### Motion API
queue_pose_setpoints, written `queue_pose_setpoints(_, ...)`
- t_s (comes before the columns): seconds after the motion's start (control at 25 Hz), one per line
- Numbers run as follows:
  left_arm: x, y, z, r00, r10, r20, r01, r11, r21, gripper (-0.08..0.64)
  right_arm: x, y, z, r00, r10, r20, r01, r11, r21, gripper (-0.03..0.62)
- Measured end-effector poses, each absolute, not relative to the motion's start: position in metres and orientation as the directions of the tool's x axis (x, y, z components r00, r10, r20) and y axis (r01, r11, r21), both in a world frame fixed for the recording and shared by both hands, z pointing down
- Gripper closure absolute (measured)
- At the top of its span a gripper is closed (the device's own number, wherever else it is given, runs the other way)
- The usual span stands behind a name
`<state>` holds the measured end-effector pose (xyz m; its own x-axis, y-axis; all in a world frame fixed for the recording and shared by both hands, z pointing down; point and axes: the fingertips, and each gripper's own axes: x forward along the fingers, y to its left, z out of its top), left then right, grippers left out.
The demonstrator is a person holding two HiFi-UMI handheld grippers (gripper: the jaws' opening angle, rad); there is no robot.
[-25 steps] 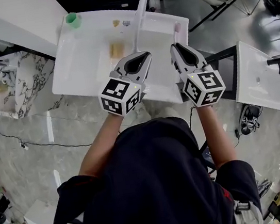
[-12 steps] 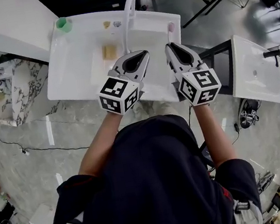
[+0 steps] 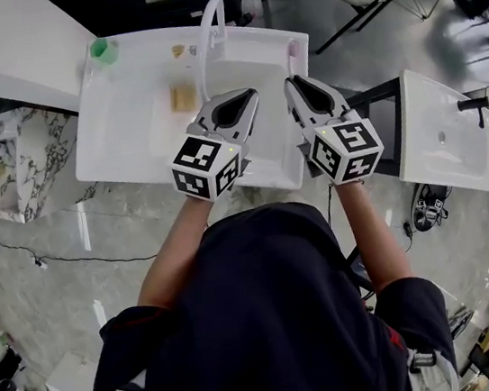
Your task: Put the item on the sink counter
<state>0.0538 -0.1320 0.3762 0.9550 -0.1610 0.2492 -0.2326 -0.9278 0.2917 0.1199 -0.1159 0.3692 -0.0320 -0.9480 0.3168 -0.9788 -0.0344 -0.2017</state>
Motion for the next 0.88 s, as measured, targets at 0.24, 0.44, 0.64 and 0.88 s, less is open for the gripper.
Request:
queue_pose_setpoints(0.24,0.072,-0.136,0.384,0.947,-0.175,0.27,-0.256,-0.918,0.302,0.546,0.138,-0.125,0.378,-0.06,-0.94,0.336,-0.977,-0.013,-0.211,0.531)
queue_pose_setpoints(0.44,0.086,-0.141,0.393,0.938,-0.19,0.29,-0.276,-0.914,0.296,0.546,0.15,-0.135,0.389,-0.095,-0.93,0.356,-0.976,0.016,-0.219,0.531)
queue_pose_setpoints(0.64,0.099,-0.151,0.399,0.928,-0.215,0.305,-0.31,-0.9,0.306,0.546,0.165,-0.148,0.398,-0.129,-0.917,0.378,-0.974,0.046,-0.221,0.531)
queue_pose_setpoints(0.88,0.113,-0.16,0.412,0.914,-0.237,0.33,-0.346,-0.881,0.324,0.546,0.179,-0.165,0.411,-0.174,-0.896,0.41,-0.974,0.094,-0.208,0.531)
